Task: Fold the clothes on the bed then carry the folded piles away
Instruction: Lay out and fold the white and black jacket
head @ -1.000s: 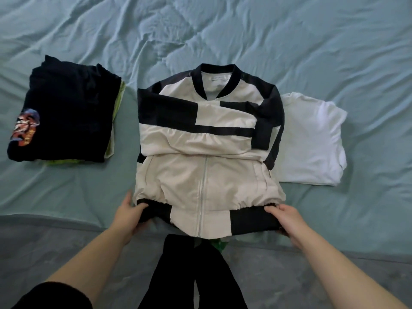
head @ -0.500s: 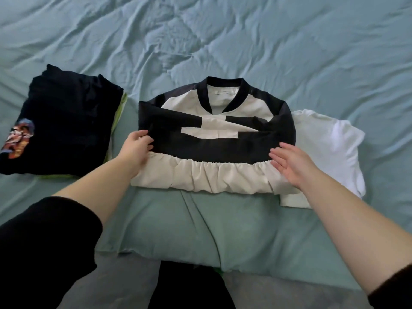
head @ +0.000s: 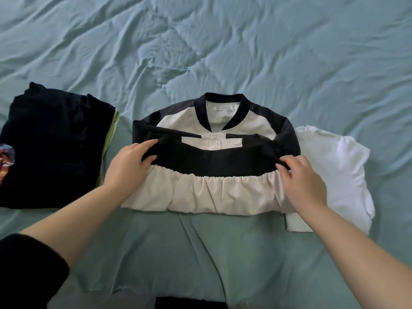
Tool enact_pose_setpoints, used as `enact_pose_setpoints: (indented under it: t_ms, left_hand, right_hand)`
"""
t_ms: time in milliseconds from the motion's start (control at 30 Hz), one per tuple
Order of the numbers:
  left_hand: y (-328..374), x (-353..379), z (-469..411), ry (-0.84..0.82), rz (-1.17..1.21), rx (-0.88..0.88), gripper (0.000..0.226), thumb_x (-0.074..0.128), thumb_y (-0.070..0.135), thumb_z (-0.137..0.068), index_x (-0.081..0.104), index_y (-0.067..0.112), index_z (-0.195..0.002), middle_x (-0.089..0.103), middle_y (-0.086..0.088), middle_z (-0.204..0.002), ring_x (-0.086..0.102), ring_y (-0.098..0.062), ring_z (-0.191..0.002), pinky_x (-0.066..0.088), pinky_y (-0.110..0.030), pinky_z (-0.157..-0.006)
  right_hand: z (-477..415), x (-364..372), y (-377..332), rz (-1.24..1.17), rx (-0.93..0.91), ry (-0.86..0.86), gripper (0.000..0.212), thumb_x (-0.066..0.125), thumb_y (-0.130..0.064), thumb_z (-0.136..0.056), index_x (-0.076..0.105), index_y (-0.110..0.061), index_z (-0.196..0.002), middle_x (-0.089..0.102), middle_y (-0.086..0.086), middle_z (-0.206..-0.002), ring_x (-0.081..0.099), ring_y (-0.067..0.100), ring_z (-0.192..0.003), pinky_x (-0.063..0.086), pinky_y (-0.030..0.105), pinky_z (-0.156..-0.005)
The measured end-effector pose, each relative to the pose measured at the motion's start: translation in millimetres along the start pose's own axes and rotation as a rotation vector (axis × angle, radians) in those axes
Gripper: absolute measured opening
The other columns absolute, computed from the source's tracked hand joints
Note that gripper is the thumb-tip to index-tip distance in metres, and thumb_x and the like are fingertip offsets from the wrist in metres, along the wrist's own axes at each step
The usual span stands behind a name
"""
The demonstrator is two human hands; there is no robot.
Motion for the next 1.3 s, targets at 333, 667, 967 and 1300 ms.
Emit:
enact_pose_setpoints:
  t_ms: [333, 667, 967, 1300]
  left_hand:
    - [14.6, 17.3, -129.1, -0.120, -0.139, 0.059, 0.049, 0.039, 0.010, -0.098, 0.039, 0.026, -0.144, 0.054, -0.007, -0.130, 0.051, -0.030, -0.116, 0.044, -0.037, -0.086]
    - [53.0, 87.9, -26.3, -0.245, -0.470, 0.501, 0.067, 0.015, 0.065, -0.092, -0.003, 0.037, -0.151, -0.001, -0.007, -0.161, -0.008, -0.029, -0.147, -0.006, -0.049, -0.118]
    - [8.0, 75.4, -92.2, -0.391, -0.541, 0.327, 0.074, 0.014, 0.066, -0.091, -0.001, 0.028, -0.153, -0.005, -0.001, -0.162, -0.007, -0.018, -0.148, -0.008, -0.038, -0.118]
    - [-7.4, 66.6, -116.6, -0.473, -0.525, 0.152, 0.068, 0.007, 0.077, -0.083, -0.024, 0.054, -0.139, -0.023, -0.003, -0.158, -0.025, -0.025, -0.144, -0.011, -0.048, -0.117]
  right_hand:
    - [-108.0, 20.0, -12.7, -0.152, 0.259, 0.067, 0.029, 0.047, -0.028, -0.099, 0.060, -0.022, -0.124, 0.057, 0.006, -0.127, 0.056, 0.031, -0.107, 0.043, 0.039, -0.083]
    - [-19.7, 88.8, -89.1, 0.463, -0.658, -0.204, 0.059, 0.021, -0.049, -0.096, 0.029, -0.025, -0.150, 0.033, 0.002, -0.156, 0.034, 0.021, -0.142, 0.007, 0.048, -0.116]
    - [-73.3, 74.2, -30.6, 0.495, -0.307, -0.222, 0.055, 0.023, -0.044, -0.100, 0.025, -0.024, -0.151, 0.022, -0.007, -0.160, 0.016, 0.009, -0.147, -0.008, 0.046, -0.117]
    - [-97.5, 58.8, 7.1, 0.371, -0.065, -0.323, 0.061, 0.015, -0.054, -0.099, 0.006, -0.029, -0.154, -0.004, -0.013, -0.162, -0.003, 0.006, -0.148, -0.009, 0.042, -0.118]
Point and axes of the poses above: each hand's wrist, its own z-axis away from the middle knuckle, its own x-axis out of the palm, y = z × x, the point moved 1 cm from there along -z, towards the middle knuckle
